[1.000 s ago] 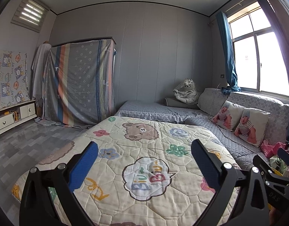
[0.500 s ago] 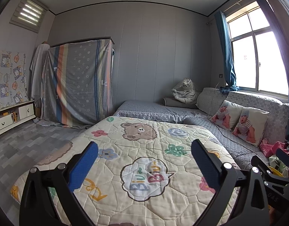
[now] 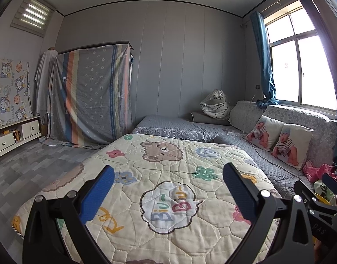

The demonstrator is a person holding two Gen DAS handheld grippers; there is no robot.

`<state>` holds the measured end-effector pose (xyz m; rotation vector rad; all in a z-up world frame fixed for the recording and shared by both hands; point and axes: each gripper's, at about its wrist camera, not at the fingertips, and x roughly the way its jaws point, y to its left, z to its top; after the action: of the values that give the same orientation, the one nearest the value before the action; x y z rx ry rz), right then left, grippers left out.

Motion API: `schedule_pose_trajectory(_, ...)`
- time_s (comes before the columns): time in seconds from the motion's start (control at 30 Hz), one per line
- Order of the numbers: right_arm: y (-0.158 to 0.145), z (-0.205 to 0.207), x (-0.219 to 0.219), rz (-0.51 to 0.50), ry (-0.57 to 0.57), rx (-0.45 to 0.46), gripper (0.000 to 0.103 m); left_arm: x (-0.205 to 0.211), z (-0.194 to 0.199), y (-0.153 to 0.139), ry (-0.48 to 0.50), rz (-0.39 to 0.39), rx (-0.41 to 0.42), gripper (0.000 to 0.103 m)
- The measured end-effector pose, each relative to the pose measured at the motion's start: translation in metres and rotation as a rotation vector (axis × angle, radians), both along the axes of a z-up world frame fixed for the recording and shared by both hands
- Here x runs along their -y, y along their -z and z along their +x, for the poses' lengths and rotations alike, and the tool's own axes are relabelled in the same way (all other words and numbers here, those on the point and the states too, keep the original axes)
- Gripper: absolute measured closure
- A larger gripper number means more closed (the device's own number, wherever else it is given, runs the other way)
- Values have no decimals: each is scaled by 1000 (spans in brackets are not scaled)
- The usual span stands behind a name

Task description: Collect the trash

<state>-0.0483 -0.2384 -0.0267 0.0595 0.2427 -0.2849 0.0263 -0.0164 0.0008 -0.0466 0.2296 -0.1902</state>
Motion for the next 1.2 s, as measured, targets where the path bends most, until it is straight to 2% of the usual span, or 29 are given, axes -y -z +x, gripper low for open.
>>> schedule_pose_trajectory(1.2,6,6,4,27,4,-31,8,4,7,5,8,13,-15,8)
